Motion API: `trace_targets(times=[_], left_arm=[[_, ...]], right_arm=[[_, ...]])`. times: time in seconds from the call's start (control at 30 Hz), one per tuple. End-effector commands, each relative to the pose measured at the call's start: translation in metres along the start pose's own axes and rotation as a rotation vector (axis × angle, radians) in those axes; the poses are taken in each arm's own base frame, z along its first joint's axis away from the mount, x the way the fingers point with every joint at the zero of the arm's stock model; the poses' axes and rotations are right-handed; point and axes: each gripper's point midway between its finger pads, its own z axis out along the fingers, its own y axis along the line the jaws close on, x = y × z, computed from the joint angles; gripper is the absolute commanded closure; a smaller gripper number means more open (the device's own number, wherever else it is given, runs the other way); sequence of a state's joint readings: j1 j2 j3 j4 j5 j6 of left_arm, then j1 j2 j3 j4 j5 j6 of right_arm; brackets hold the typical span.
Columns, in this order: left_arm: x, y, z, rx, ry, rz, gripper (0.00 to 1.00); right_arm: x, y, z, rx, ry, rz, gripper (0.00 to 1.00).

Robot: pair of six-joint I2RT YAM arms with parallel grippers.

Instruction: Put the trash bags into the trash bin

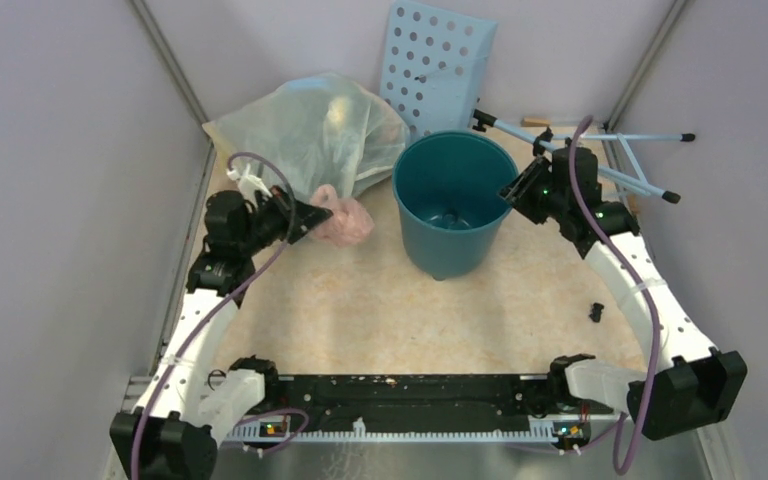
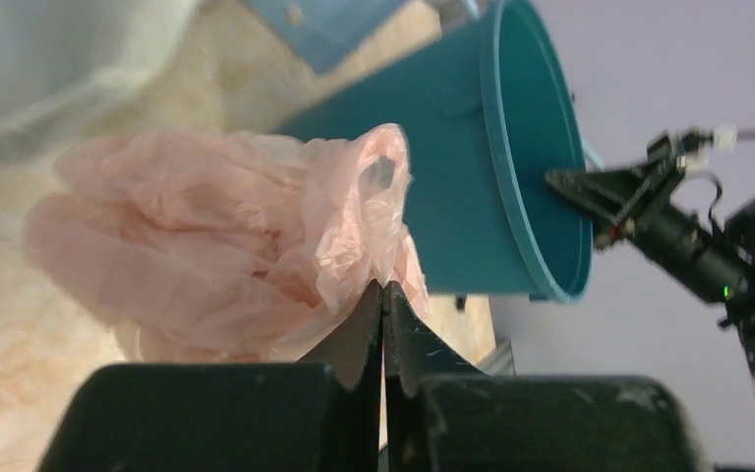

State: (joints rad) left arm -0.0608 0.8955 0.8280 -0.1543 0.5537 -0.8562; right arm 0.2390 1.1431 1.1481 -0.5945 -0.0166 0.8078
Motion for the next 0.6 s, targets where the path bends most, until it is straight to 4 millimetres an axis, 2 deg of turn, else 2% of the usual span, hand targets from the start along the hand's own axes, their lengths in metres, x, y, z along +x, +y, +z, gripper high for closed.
trace_targets(times=[0.0,0.17,0.4,0.43,0.5,0.57], left_arm=[[0.027,-0.026,0.007,0.072,0.103,0.088,1.00],[0.058,-0.016,0.012,0.022,0.214,0.116,1.00],[0.073,0.000,0.009,-0.038,0.287,0.197,1.00],[0.076,0.002,0.009,-0.039,0.300,0.198,1.00],[0.085,0.008,0.010,-0.043,0.327,0.184,1.00],[0.099,0.018,0.012,-0.051,0.369,0.148,1.00]], right_arm=[[-0.018,0.036,0.011,-0.069,-0.079,-0.013,0.62],[-0.022,0.052,0.034,-0.078,-0.102,0.002,0.64],[-0.029,0.083,0.071,-0.117,-0.119,-0.013,0.62],[-0.030,0.087,0.075,-0.119,-0.116,-0.022,0.58],[-0.036,0.088,0.079,-0.068,-0.120,-0.059,0.41],[-0.046,0.087,0.075,-0.027,-0.137,-0.122,0.29]])
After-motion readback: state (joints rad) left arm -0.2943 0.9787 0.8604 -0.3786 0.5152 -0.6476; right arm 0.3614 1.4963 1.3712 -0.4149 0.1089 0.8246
